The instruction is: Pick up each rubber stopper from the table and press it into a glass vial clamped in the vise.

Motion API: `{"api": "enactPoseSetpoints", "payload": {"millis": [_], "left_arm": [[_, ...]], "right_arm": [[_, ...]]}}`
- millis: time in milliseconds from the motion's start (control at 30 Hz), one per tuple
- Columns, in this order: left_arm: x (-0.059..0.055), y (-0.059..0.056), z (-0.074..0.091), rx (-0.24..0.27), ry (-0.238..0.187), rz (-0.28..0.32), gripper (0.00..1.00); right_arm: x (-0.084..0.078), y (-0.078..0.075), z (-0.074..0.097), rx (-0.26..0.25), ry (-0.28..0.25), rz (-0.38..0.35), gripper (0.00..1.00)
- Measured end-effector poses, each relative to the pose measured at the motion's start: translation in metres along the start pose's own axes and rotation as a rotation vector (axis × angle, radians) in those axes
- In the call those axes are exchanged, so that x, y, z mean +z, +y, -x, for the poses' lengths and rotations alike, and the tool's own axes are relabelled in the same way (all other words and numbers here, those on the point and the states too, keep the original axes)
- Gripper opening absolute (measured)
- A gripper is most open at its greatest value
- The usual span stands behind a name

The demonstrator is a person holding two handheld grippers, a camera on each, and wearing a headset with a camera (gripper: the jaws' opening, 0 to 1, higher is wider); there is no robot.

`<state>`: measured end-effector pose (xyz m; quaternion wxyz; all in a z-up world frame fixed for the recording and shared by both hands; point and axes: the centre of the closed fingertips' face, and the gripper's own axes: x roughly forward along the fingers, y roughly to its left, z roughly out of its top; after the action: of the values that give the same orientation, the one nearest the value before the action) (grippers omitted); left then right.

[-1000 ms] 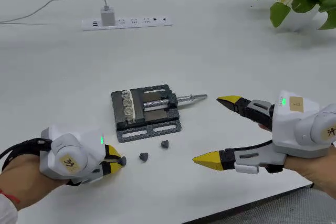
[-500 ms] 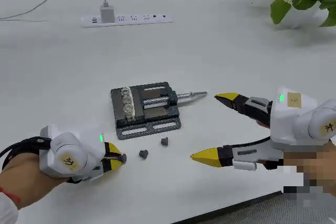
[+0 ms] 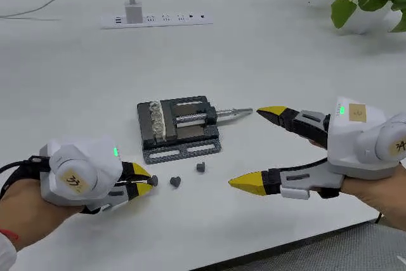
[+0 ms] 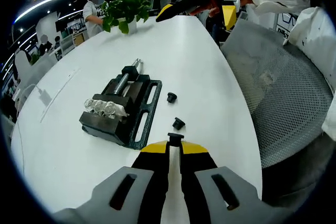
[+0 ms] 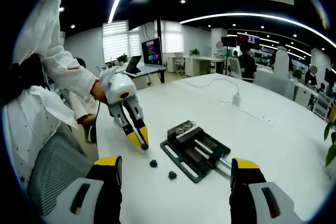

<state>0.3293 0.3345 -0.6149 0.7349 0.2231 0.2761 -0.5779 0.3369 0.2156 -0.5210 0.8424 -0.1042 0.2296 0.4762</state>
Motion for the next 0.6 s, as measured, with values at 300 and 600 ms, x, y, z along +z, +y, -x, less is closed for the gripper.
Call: {"api": "enactPoseSetpoints", "payload": {"millis": [300,600], "left_arm": [[0.029,-0.006,0.013,0.026,-0.099,0.064,0.03],[0.066,-0.015,0.026,0.037,-0.203,0.124,0.03]], "right_arm": [[0.031,0.012,-0.001,0.056,-0.032,0.003,0.76],[0.048,0.032,-0.003,0.144,0.033,-0.013,0.62]]}}
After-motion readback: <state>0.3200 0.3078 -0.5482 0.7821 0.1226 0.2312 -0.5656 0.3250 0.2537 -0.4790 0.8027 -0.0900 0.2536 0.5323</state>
